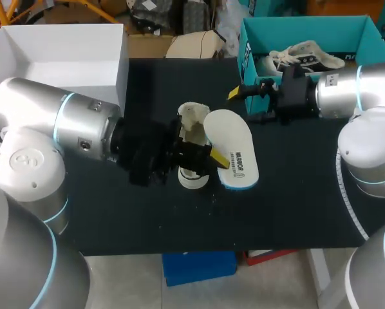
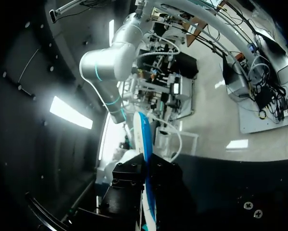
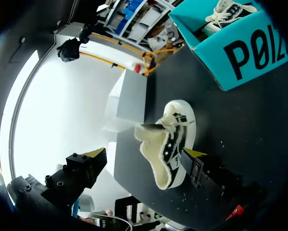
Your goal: Take the shoe out of the shoebox, open the shoe tongue, remove and reinsert the insole, then place the shoe into the shoebox
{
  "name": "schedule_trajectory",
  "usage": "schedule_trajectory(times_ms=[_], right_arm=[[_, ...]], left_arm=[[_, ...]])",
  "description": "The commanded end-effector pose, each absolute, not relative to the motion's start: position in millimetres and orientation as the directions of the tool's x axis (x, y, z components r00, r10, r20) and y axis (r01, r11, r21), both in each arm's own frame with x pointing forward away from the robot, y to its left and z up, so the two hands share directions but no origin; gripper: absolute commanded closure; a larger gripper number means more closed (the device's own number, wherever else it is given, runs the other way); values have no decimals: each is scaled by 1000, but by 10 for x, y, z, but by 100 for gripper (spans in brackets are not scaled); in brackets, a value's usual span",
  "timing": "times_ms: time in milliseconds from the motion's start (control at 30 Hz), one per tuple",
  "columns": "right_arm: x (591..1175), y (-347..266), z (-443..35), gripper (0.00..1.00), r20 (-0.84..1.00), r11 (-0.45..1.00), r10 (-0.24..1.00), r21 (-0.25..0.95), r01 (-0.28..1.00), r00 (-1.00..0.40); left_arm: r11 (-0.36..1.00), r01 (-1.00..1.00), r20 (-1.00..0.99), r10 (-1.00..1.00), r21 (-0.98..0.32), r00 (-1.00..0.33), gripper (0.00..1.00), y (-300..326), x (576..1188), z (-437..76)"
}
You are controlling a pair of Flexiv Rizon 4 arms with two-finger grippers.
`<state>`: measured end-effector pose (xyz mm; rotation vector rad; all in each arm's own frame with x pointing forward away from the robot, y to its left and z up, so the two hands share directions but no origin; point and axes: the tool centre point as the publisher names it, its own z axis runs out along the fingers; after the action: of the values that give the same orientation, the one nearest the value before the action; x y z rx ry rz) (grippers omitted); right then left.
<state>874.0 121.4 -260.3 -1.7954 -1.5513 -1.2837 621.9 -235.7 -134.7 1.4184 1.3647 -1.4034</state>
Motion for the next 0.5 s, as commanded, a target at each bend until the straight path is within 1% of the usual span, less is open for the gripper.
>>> schedule_trajectory(times_ms=[33, 67, 133, 167, 233, 500], right_arm=[[8736, 1224, -2611, 0, 850, -276, 523, 236, 932, -60], [8736, 1224, -2611, 0, 850, -276, 523, 236, 932, -60], [8736, 1224, -2611, 0, 850, -276, 523, 236, 932, -60], [8736, 1224, -2611, 0, 850, -276, 523, 236, 932, -60], [8736, 1224, -2611, 0, 850, -276, 523, 236, 932, -60], [8736, 1224, -2611, 0, 850, -276, 523, 236, 932, -60]], left_arm=[[-178, 983, -982, 190, -44, -9, 100, -2484, 6197, -1570], [-190, 982, -986, 163, 3, 34, 100, -2482, 6186, -1619], [-191, 980, -978, 189, 54, 90, 100, -2464, 6164, -1710], [-201, 977, -983, 149, 74, 105, 100, -2451, 6155, -1732], [-189, 977, -981, 148, 95, 123, 100, -2415, 6175, -1817], [-199, 959, -976, 39, 201, 213, 100, -2260, 6386, -2132]])
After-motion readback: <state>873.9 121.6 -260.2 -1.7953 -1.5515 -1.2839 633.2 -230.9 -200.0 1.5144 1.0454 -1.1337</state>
